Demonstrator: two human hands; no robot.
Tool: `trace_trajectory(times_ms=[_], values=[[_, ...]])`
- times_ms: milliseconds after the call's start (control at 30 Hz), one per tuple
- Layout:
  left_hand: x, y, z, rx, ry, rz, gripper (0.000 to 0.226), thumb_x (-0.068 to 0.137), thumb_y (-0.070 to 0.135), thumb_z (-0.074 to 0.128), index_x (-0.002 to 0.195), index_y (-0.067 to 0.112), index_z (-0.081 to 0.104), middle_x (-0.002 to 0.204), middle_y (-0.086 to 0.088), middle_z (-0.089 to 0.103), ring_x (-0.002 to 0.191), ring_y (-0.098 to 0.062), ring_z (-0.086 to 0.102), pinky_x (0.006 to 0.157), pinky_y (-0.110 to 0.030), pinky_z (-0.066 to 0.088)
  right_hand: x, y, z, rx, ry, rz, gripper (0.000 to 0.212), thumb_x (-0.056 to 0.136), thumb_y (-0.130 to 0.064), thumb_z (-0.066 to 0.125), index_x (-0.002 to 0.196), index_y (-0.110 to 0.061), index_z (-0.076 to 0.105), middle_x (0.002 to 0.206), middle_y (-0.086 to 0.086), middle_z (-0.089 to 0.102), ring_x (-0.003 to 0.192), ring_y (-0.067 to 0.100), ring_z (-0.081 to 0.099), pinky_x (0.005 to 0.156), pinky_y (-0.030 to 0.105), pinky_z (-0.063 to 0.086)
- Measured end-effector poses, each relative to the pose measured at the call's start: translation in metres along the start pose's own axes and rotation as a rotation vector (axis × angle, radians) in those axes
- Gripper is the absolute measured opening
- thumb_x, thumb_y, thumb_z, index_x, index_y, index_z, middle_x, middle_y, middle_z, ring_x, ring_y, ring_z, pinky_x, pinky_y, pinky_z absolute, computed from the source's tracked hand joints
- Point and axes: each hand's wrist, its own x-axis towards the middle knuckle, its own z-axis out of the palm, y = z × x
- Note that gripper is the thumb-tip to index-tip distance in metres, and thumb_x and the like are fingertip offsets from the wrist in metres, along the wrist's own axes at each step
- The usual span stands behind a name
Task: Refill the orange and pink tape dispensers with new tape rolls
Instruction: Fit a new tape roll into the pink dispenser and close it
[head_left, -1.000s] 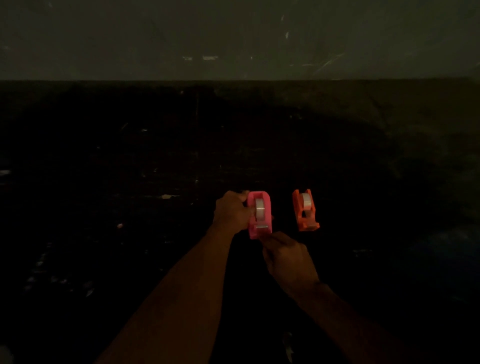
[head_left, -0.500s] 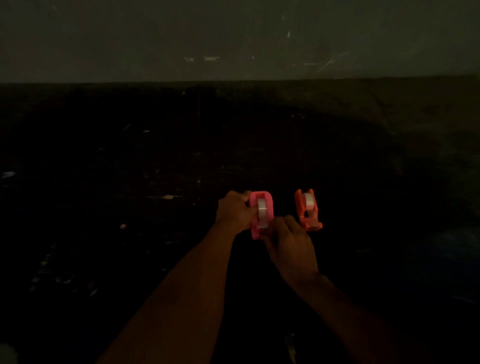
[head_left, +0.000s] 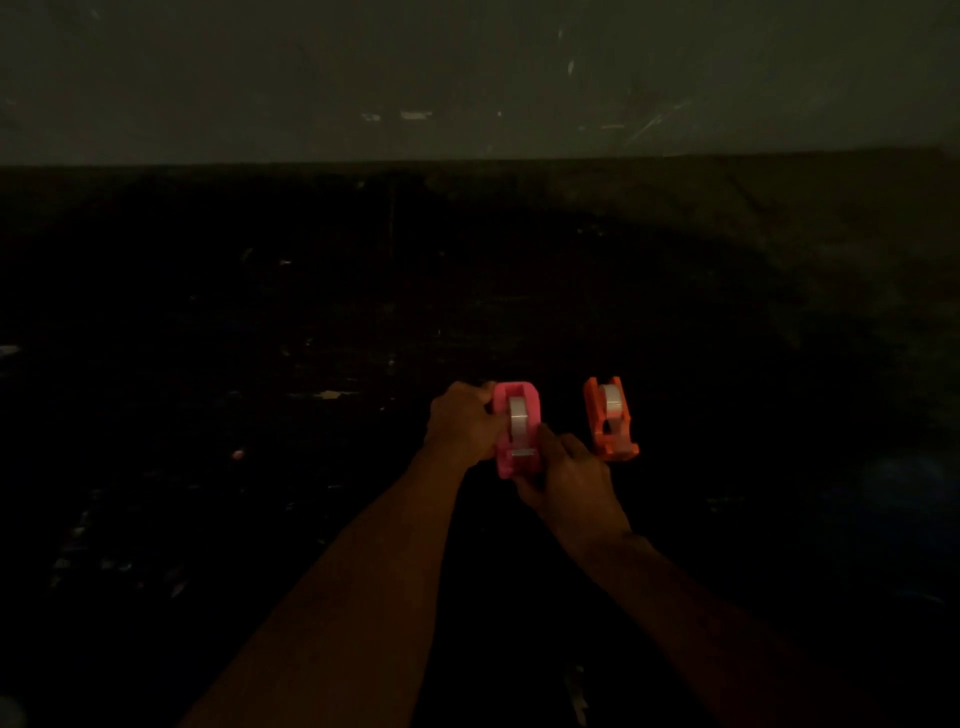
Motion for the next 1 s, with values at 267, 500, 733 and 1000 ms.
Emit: trace_trajectory(times_ms=[267, 500, 733, 1000], values=[[-0.002, 0.002, 0.0, -0.021, -0.007, -0.018, 0.04, 0.079, 0.027, 0.069, 0.119, 0.026, 0.064, 0.114, -0.009, 0.065, 0.103, -0.03, 0.067, 0.089, -0.047, 0.057, 0.005, 0.002, -0.001, -0.015, -0.057, 0.01, 0.059, 0.087, -0.034, 0.059, 0.137, -0.012, 0.039, 0.121, 0.011, 0.056, 0.104, 0.026, 0.059, 0.084, 0.036, 0.049], [-0.003, 0.002, -0.001, -0.066, -0.023, -0.052, 0.017, 0.084, 0.026, 0.068, 0.099, 0.033, 0.067, 0.112, -0.009, 0.065, 0.101, -0.028, 0.068, 0.087, -0.048, 0.057, 0.005, 0.001, -0.004, 0.004, -0.106, 0.02, 0.057, 0.088, -0.033, 0.059, 0.138, -0.015, 0.037, 0.125, 0.009, 0.055, 0.109, 0.023, 0.057, 0.087, 0.032, 0.048], [-0.004, -0.004, -0.002, -0.03, -0.011, -0.033, 0.043, 0.091, 0.018, 0.056, 0.134, 0.022, 0.052, 0.127, -0.016, 0.059, 0.109, -0.032, 0.064, 0.09, -0.05, 0.056, 0.004, -0.004, -0.008, 0.01, -0.144, 0.084, 0.06, 0.09, -0.031, 0.056, 0.142, -0.016, 0.031, 0.128, 0.011, 0.052, 0.11, 0.025, 0.057, 0.089, 0.035, 0.049], [-0.086, -0.017, 0.001, 0.314, 0.256, -0.053, 0.045, 0.1, 0.02, 0.042, 0.145, 0.015, 0.039, 0.142, -0.015, 0.05, 0.128, -0.028, 0.05, 0.102, -0.036, 0.042, -0.034, -0.006, -0.032, 0.007, -0.247, 0.139, 0.065, 0.089, -0.031, 0.058, 0.145, -0.016, 0.027, 0.142, 0.014, 0.041, 0.128, 0.029, 0.045, 0.103, 0.039, 0.04]])
